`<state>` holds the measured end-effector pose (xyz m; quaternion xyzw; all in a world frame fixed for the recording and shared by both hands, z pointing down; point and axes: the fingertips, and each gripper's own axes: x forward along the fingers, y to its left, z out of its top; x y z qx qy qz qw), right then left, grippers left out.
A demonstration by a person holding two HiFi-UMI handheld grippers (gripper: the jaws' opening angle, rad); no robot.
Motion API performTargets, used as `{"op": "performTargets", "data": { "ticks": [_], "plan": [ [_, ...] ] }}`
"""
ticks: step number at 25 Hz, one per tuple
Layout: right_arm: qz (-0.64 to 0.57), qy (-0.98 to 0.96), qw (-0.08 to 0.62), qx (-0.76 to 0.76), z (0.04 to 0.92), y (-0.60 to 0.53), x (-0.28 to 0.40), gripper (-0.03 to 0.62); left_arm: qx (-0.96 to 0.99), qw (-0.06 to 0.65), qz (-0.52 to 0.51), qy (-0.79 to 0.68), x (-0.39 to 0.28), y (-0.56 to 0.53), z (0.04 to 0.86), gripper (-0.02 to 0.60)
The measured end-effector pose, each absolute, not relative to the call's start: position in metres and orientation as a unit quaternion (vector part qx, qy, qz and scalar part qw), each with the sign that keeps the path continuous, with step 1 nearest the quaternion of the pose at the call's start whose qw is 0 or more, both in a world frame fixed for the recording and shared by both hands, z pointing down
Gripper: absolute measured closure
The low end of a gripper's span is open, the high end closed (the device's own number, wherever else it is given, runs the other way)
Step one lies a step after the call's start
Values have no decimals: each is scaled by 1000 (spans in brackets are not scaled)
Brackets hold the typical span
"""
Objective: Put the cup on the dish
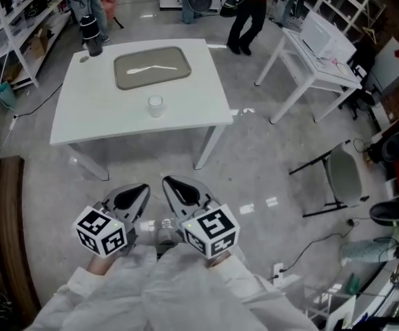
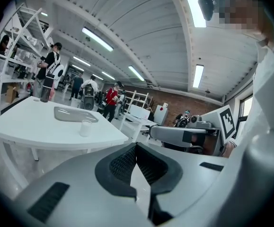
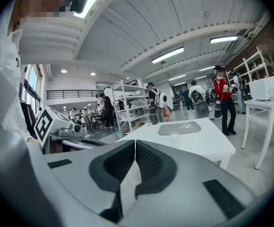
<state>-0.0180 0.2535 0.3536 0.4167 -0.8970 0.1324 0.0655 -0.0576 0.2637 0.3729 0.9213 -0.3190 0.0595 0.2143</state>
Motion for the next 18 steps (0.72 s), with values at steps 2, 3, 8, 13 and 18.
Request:
{"op": "performTargets", "data": {
  "ticks": [2,3,8,13,18],
  "plan": [
    [133,-894,68,423,353,241,-19,579,923,214,63,-314,-59,252,374,572],
    [133,-892,69,426,353,236,-18,579,924,213,65,-312,-58,247,376,572],
    [141,-886,72,436,360,207,-18,579,926,208,79,-305,-58,217,382,572],
    [145,-887,73,433,366,173,-14,579,925,208,81,-308,-52,179,385,572],
    [141,-893,66,423,365,118,-10,579,925,206,80,-311,-46,128,384,572]
  ]
}}
